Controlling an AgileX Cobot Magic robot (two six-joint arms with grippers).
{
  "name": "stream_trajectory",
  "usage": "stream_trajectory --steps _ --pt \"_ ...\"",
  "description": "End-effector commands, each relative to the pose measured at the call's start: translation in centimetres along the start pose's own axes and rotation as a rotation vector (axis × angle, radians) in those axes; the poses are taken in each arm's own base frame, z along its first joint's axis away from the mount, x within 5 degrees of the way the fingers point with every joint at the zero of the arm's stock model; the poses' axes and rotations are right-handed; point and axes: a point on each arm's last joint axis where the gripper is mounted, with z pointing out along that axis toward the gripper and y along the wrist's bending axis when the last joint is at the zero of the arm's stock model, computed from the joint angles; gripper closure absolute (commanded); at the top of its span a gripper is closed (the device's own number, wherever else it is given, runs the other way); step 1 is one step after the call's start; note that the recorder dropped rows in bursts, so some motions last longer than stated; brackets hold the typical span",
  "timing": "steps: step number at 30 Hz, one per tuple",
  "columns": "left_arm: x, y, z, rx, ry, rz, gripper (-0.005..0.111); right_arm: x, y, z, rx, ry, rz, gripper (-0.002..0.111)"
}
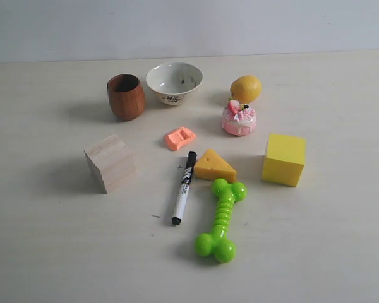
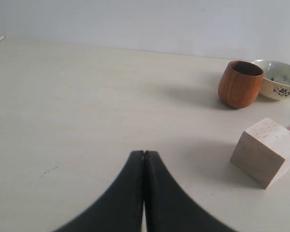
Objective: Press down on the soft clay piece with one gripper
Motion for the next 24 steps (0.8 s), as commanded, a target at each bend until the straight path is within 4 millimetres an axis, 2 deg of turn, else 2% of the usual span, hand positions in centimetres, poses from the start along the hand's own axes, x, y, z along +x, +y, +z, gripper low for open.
stream_trajectory --steps 1,6,14,24 --pt "0.0 -0.1 0.0 0.01 -0.007 -0.003 0.107 2.9 -1.6 -1.9 0.127 -0.051 -0.048 0.105" --pt "0.0 -0.1 0.0 0.01 -0.007 -0.003 0.107 6.0 -1.6 -3.6 0.163 -0.101 -0.082 0.105" --pt "0.0 -0.1 0.0 0.01 -0.007 -0.003 0.107 9.6 -1.2 -5.1 0.158 -0.25 0.001 0.105" --pt "0.0 -0.1 0.0 0.01 -0.007 -0.003 0.107 14.1 -1.0 -3.4 0.123 -0.285 0.073 0.105"
